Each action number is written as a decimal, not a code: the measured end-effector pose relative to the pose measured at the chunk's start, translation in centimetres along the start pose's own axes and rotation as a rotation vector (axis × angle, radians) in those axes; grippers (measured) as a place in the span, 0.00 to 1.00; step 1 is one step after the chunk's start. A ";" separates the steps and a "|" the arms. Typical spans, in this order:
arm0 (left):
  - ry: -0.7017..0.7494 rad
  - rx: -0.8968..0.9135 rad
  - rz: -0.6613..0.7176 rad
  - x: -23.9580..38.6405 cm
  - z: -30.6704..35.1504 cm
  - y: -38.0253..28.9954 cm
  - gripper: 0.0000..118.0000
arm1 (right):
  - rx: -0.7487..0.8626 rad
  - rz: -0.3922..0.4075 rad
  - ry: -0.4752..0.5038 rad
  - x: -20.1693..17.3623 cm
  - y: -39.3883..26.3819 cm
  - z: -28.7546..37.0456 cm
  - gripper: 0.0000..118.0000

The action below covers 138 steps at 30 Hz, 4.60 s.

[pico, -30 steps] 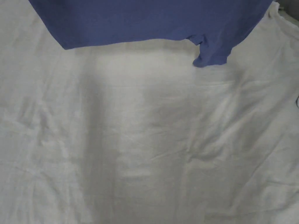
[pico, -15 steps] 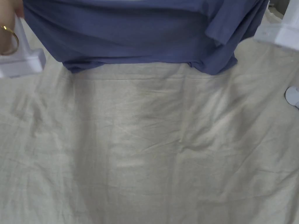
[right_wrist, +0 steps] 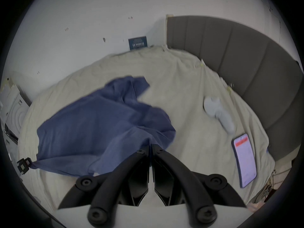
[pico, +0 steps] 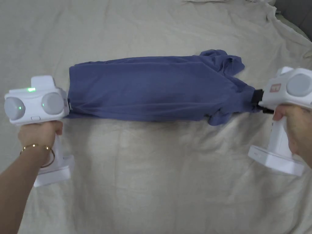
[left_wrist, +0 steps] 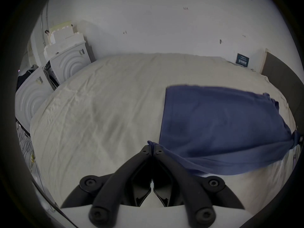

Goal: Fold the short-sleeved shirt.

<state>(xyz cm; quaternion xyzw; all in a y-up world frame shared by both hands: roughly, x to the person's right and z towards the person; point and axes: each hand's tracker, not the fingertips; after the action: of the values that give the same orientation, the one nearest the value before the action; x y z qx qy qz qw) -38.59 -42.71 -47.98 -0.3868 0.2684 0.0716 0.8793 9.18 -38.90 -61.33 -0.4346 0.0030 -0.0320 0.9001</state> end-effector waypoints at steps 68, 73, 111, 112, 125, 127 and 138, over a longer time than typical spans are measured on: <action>-0.193 0.485 0.034 -3.0 22.7 -14.3 0.85 | 0.559 0.157 0.140 7.1 -18.9 21.9 0.82; -0.206 0.482 0.008 -1.9 22.9 -15.5 0.11 | 0.572 0.132 0.192 6.5 -20.3 22.0 0.52; -0.241 0.508 -0.027 -1.6 24.3 -16.4 0.00 | -0.089 0.236 0.125 6.4 -19.7 13.8 0.80; -0.241 0.509 -0.026 -1.6 24.3 -16.4 0.00 | -0.107 0.233 0.118 6.5 -20.1 12.9 0.80; -0.224 0.426 -0.004 -2.4 23.2 -16.8 0.00 | -0.088 0.194 0.116 6.4 -22.2 9.5 0.06; -0.232 0.394 0.022 -3.0 23.0 -16.7 0.09 | -0.075 0.225 0.113 5.8 -22.3 10.3 0.05; -0.190 0.045 0.030 -7.4 19.9 -15.2 1.00 | -0.068 0.178 0.146 6.7 -21.6 11.3 0.05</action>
<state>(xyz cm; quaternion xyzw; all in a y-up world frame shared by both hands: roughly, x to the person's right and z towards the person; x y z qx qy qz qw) -31.53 -38.31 -23.26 -0.3545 0.1908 0.1150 0.9081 15.02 -43.88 -37.31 -0.4594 0.1081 0.0164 0.8815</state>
